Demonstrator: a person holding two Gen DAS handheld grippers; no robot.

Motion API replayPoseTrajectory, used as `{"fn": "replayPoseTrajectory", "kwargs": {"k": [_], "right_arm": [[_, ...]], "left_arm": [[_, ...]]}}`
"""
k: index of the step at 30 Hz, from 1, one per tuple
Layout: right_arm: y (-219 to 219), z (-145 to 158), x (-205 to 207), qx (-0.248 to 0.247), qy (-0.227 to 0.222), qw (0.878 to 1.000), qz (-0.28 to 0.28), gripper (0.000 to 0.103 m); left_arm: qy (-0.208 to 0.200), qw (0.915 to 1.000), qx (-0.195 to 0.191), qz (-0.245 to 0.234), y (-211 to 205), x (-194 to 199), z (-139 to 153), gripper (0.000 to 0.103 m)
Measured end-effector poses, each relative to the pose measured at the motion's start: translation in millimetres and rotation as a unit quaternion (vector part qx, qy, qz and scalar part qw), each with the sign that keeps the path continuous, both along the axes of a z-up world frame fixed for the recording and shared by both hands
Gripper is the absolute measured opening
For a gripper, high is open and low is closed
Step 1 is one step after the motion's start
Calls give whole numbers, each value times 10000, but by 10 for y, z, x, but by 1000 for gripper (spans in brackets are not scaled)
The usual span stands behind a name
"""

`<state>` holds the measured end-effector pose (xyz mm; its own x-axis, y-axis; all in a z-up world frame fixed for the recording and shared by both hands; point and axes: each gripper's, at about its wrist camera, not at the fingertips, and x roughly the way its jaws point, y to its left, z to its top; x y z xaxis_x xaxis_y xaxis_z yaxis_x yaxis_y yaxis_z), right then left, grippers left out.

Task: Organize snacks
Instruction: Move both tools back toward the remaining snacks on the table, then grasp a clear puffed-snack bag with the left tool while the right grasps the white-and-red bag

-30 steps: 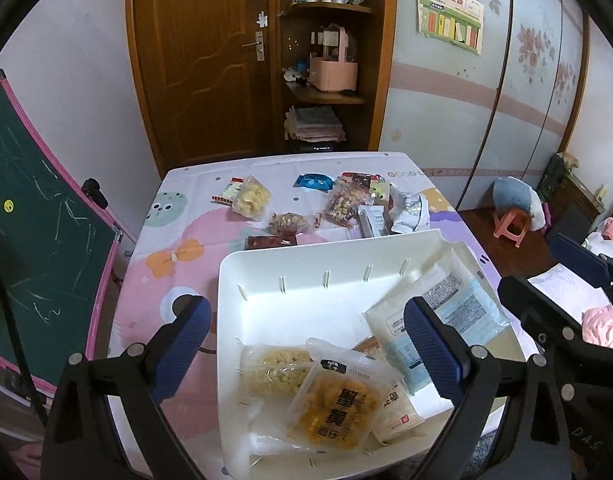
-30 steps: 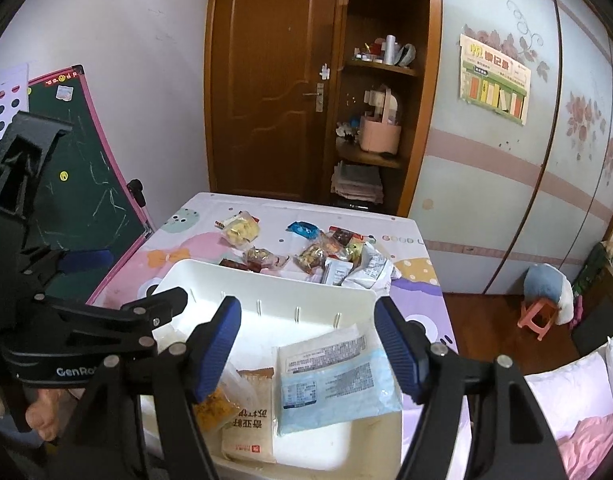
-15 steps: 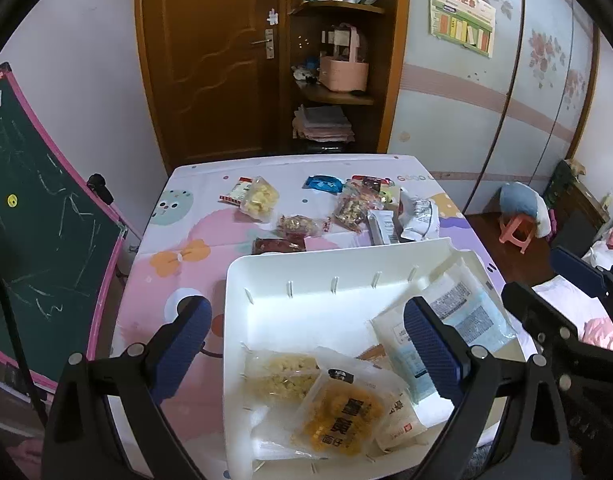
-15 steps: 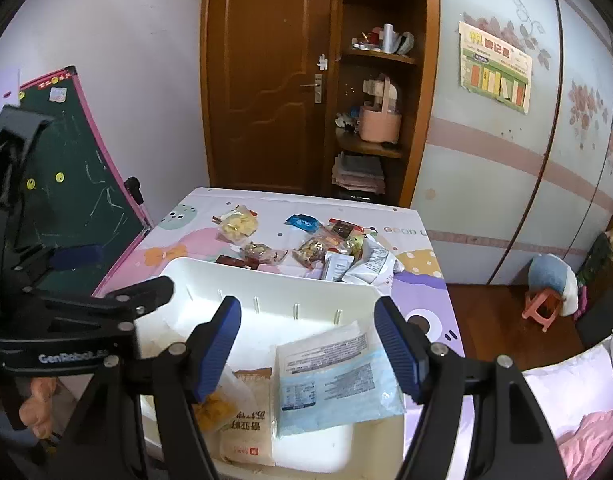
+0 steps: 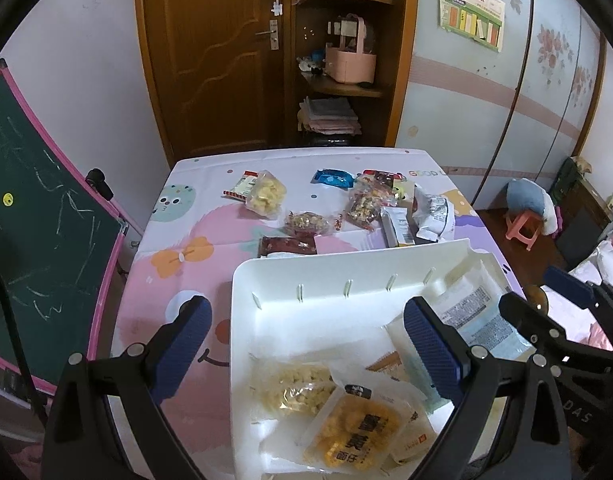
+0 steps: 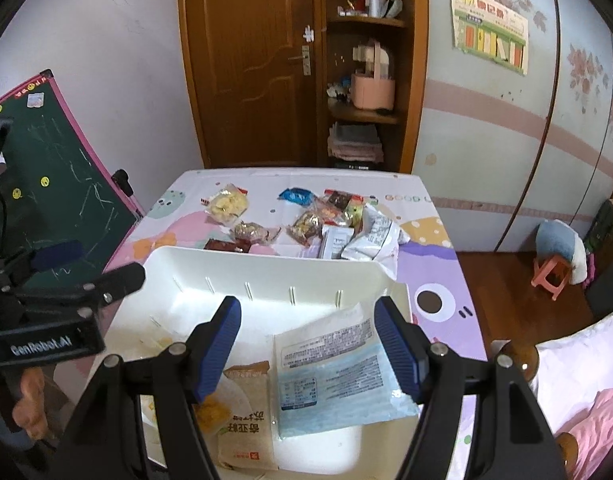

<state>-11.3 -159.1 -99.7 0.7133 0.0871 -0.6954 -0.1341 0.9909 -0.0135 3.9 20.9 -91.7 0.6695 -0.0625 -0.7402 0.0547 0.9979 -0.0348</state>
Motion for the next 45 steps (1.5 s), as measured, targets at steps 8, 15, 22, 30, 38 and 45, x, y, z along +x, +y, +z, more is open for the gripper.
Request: {"fn": "replayPoseTrajectory", "kwargs": {"k": [8, 15, 22, 30, 38, 45], "right_arm": [[-241, 58, 415, 0, 300, 9990, -333, 69], [-610, 613, 1069, 156, 177, 9979, -606, 69], [-956, 1159, 1774, 377, 189, 9942, -994, 69], [-1126, 877, 2432, 423, 793, 9890, -1176, 69], [-1127, -241, 2806, 530, 2032, 9696, -1255, 69], [-1052, -896, 2950, 575, 2773, 9517, -1188, 69]], "left_arm": [[-247, 9995, 197, -11, 117, 230, 300, 96], [-700, 9957, 592, -138, 226, 662, 1021, 96], [-1084, 9867, 1210, -53, 239, 1305, 1605, 97], [-56, 9882, 1531, 61, 286, 2527, 969, 97], [1409, 9814, 1292, 153, 402, 3255, -383, 97], [2091, 9718, 1062, 262, 440, 3415, -1182, 92]]}}
